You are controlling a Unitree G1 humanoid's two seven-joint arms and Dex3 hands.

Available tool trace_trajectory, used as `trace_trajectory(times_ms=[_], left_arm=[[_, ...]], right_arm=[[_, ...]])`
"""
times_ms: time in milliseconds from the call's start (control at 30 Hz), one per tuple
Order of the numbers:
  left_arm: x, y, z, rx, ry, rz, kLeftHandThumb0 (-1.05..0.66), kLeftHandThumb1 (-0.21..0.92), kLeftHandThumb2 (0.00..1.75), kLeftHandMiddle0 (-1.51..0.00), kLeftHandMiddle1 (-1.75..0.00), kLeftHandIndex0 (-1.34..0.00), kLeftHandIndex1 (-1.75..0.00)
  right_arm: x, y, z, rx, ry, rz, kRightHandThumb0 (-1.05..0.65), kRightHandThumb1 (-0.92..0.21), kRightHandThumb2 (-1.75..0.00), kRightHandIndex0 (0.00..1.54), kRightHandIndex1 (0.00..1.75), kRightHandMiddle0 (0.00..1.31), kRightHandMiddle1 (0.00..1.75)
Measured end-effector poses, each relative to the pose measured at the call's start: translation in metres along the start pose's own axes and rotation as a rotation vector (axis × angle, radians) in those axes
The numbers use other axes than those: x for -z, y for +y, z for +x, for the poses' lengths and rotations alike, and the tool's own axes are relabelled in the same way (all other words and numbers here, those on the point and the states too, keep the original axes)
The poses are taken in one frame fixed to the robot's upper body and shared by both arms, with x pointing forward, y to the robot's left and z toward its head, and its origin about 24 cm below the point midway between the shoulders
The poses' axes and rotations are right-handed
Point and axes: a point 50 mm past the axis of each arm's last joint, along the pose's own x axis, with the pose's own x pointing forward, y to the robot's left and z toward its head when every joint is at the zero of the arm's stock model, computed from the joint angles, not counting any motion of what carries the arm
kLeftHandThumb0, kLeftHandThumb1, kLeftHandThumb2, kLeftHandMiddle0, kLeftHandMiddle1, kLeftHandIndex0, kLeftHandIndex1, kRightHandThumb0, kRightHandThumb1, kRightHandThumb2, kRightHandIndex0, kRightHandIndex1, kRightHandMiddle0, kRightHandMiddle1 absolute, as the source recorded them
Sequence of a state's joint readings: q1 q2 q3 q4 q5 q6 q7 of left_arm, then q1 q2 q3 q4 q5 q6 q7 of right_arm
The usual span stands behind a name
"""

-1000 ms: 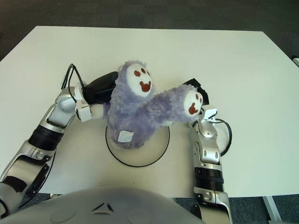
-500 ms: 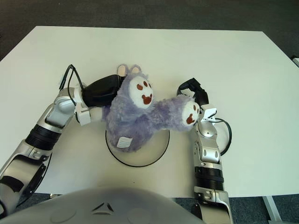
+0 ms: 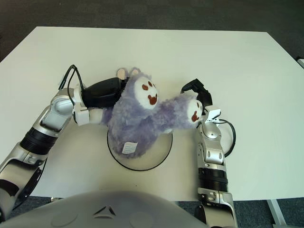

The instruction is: Put the doll into the plate.

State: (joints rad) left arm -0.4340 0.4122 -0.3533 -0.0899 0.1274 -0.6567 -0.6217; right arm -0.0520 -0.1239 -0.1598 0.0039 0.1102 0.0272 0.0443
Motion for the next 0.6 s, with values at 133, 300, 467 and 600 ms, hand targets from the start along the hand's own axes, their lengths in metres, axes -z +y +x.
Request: trace_trajectory(times_ms=[133,300,467,600], left_arm=[[-0.0018,-0.0003,-0.0001,0.003,0.012,-0.022,-0.01,0.43,1.19,-0.4,-1.75,-0.42,-1.74],[-0.0047,0.0002,0.0005,-0.004,0.021,-0.042,0.0,0.47,1.14,-0.37,-1.75,-0.39,-1.74],[-0.0073,-0.0005,0.0003,-0.008,0.027,-0.055,0.0,0.54,1.06,-0.32,-1.75,-0.34,-1.74],[-0.0089,-0.0011,0.0002,-0.012,0.032,-0.067,0.0,0.61,0.98,-0.28,-1.75,-0.3,-1.74]], right_arm=[[0.0003,-0.0005,0.0004,-0.003,-0.002,0.0,-0.45,-0.42,-1.2,1.24,1.75,0.54,1.75],[0.0007,-0.0016,0.0011,0.0,-0.001,0.005,-0.45,-0.43,-1.18,1.24,1.75,0.53,1.75],[0.002,-0.0017,0.0015,-0.009,0.005,0.02,-0.45,-0.43,-1.18,1.23,1.75,0.53,1.75],[0.0026,-0.0025,0.002,-0.016,0.008,0.017,-0.45,-0.43,-1.18,1.23,1.75,0.53,1.75]])
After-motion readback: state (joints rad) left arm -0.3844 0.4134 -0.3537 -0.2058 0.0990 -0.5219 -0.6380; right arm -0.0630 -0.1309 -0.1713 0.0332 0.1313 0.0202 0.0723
